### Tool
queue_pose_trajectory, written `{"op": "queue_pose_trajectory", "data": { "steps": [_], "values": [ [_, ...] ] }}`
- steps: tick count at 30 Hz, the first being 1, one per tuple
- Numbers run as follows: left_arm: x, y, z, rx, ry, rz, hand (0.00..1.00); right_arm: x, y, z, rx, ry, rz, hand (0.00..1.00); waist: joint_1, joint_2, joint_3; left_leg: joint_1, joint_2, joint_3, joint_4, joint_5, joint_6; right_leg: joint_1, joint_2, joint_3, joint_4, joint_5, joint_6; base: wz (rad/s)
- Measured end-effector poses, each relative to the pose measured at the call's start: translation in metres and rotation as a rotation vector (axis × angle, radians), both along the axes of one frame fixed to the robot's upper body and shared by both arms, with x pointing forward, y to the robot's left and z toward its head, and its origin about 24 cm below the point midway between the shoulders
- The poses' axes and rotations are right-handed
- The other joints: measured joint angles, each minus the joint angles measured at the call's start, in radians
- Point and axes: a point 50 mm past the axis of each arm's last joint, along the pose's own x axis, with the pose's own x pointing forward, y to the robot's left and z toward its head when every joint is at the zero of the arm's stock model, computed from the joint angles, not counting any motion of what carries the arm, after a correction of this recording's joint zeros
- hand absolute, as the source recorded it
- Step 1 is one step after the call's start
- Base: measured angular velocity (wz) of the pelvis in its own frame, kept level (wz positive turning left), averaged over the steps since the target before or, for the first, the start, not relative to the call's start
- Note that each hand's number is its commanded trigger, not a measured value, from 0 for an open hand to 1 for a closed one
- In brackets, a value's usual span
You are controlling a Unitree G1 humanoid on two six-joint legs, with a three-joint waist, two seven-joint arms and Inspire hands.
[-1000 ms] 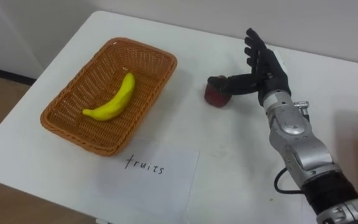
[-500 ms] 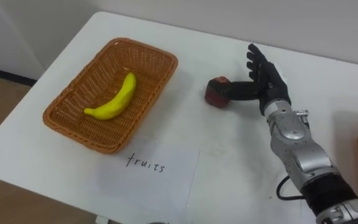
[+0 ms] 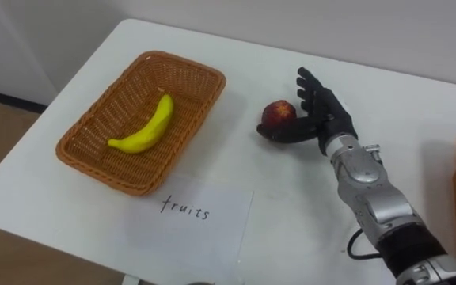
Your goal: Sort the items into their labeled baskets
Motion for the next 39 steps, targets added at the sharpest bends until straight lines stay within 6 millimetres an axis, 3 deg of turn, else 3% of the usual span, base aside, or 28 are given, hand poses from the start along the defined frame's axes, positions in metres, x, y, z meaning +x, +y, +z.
{"op": "queue_pose_trajectory", "data": {
  "steps": [14, 23, 39],
  "values": [
    [-0.004, 0.001, 0.0, 0.002, 0.01, 0.001, 0.0, -0.004, 0.014, -0.006, -0.063, 0.021, 0.103, 0.0, 0.001, -0.003, -0.0021, 0.029, 0.0, -0.002, -0.002, 0.0, -0.001, 0.027, 0.001, 0.002, 0.004, 0.0, 0.0, 0.0],
    [-0.012, 0.001, -0.001, -0.014, 0.035, 0.005, 0.0, -0.004, 0.014, -0.006, -0.096, 0.015, 0.115, 0.0, 0.002, -0.015, -0.0115, 0.032, 0.0, -0.005, -0.001, 0.0, 0.0, 0.031, 0.002, 0.001, 0.007, 0.0, -0.001, 0.0],
    [-0.014, 0.001, -0.001, -0.014, 0.041, 0.006, 0.0, -0.005, 0.014, -0.007, -0.104, 0.016, 0.116, 0.0, 0.003, -0.006, -0.0049, 0.031, 0.0, -0.005, -0.004, 0.0, -0.001, 0.032, 0.002, 0.001, 0.004, 0.0, -0.001, 0.0]
  ]
}}
